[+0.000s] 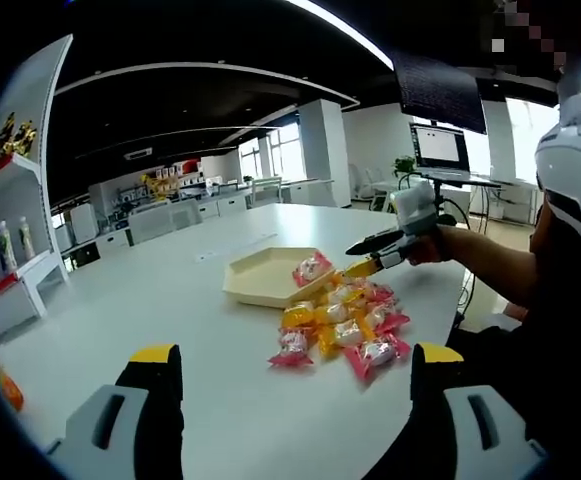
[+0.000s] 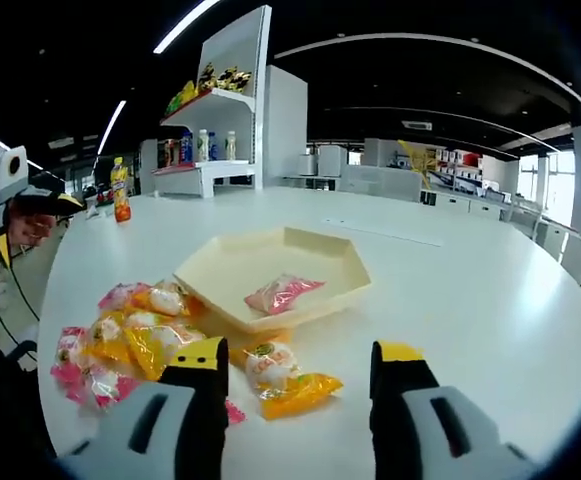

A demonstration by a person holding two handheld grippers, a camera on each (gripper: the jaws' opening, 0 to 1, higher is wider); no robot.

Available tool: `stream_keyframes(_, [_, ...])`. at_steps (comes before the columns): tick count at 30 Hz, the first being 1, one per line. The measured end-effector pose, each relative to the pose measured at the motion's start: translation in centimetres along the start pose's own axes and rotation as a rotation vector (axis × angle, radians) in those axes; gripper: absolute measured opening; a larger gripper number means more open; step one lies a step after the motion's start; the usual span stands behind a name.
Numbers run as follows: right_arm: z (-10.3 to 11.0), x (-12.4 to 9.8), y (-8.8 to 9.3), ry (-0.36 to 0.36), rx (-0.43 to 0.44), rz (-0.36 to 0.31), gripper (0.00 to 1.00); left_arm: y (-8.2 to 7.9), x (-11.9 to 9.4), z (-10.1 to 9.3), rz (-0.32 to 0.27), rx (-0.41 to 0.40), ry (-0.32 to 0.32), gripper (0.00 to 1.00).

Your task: Pick up the marshmallows scattered on the table and place them into the bowl on the table

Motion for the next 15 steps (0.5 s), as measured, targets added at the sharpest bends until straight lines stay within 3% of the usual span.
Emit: stream_keyframes(15, [0.85,0.91,0.35,-0.044,-0.084,0.076,0.38,0.59,0.62,0.52,0.02,-0.015,0.004,0.94])
Point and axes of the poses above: the point that each gripper's makers call its tool centre point, and the gripper's own axes: x roughly forward along the fingers, z roughly to its left, y roughly out of its underside, the point moved 9 cm from there along -x, roughly backward along the fingers, and after that the axes turned 8 degrees about z, right-handed, at the moved point
